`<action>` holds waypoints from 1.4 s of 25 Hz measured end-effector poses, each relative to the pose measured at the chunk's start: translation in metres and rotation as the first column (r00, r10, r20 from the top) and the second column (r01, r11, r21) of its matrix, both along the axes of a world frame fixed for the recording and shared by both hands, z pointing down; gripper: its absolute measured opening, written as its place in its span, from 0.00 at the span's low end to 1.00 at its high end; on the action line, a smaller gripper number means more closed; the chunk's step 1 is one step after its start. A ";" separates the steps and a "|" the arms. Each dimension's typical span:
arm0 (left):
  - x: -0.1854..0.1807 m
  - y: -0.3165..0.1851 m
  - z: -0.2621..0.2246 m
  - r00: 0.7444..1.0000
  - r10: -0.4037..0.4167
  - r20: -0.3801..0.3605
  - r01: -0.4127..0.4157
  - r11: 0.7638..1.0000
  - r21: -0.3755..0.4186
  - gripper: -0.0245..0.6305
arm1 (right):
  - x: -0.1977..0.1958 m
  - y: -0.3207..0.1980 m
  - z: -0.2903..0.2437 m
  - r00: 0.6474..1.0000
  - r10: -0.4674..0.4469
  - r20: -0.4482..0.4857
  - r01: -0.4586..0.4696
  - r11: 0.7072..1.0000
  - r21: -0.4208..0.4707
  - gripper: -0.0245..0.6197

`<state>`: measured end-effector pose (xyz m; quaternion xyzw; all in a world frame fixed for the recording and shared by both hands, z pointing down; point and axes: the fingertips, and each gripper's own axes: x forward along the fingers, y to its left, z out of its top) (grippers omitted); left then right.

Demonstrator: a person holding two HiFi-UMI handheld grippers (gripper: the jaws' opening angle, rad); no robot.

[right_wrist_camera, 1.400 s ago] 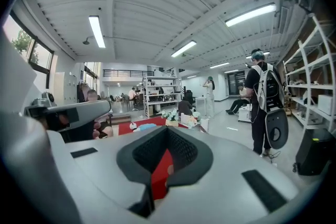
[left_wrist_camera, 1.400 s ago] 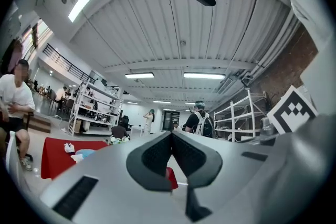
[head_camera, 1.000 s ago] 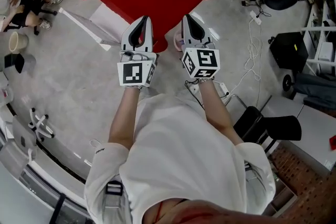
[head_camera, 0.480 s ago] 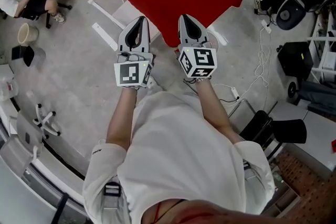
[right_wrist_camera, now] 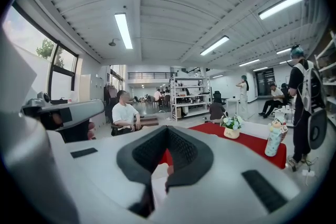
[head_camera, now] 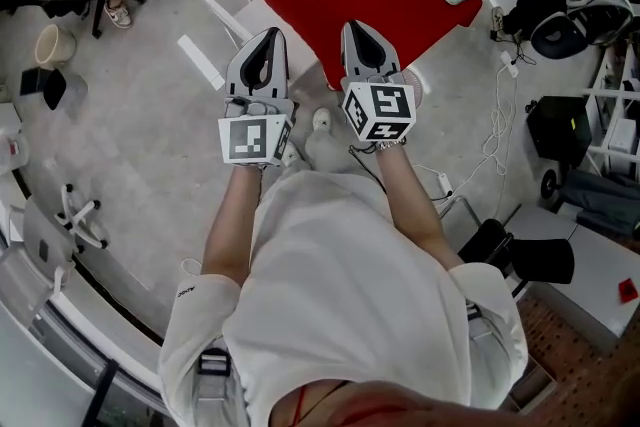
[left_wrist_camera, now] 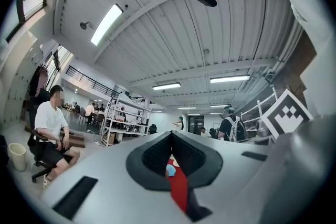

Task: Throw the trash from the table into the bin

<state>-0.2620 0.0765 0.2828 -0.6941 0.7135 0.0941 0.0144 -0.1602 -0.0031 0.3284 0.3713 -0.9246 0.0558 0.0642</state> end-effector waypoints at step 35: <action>-0.079 -0.229 0.034 0.993 -0.106 0.046 0.111 0.987 -0.112 0.04 | -0.123 -0.275 0.123 0.966 -0.159 -0.205 0.102 0.960 -0.262 0.12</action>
